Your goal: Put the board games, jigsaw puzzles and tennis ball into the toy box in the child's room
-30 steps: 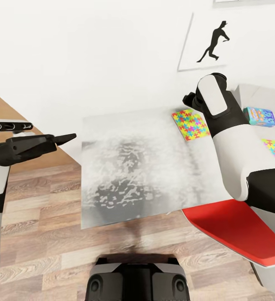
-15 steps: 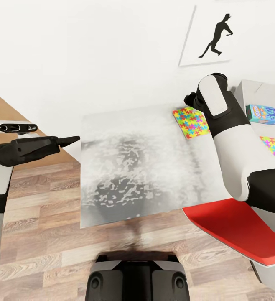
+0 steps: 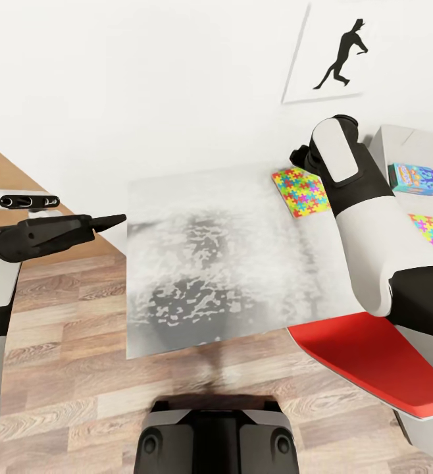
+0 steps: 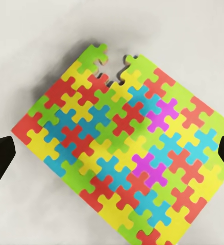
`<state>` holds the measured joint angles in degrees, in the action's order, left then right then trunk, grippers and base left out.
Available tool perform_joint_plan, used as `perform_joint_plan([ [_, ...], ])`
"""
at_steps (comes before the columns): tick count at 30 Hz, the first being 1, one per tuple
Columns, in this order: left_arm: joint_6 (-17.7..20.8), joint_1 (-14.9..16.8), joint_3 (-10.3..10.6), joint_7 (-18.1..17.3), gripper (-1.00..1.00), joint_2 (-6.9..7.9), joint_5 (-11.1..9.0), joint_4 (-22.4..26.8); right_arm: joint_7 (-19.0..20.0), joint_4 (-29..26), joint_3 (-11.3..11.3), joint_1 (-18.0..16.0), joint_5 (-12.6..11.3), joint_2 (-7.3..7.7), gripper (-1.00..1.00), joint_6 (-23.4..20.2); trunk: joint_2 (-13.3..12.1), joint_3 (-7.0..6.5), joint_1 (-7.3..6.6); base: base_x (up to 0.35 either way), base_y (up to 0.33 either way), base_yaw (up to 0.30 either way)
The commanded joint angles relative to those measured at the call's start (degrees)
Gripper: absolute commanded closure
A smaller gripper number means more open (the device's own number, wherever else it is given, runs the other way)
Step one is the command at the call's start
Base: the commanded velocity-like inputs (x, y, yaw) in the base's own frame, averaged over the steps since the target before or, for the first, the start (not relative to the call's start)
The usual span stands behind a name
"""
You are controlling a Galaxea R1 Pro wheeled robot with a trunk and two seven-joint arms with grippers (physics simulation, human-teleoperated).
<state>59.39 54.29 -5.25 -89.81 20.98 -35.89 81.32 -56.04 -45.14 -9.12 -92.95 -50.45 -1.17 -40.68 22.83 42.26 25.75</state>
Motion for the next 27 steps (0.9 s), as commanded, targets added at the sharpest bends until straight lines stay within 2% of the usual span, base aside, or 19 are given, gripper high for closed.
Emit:
perform_joint_plan([
  [1, 0.6, 0.0, 0.0, -0.2, -1.00, 0.02, 0.0, 0.0, -0.5, 0.0, -0.1, -0.1, -0.4, 0.03, -1.00, -0.3, 0.1, 0.13, 0.03, 0.000, 0.000, 0.000],
  [21, 0.6, 0.0, -0.4, -0.2, -1.00, 0.18, -0.3, 0.0, -0.5, -0.2, 0.0, -0.1, -0.4, 0.12, -1.00, -0.5, 0.1, 1.67, 0.03, 0.012, 0.000, 0.000],
  [27, 0.6, 0.0, -0.2, -0.2, -1.00, 0.14, 0.0, 0.0, -0.5, -0.3, 0.0, -0.1, -0.4, 0.12, -1.00, -0.5, 0.1, 1.77, 0.03, 0.143, 0.088, 0.000],
])
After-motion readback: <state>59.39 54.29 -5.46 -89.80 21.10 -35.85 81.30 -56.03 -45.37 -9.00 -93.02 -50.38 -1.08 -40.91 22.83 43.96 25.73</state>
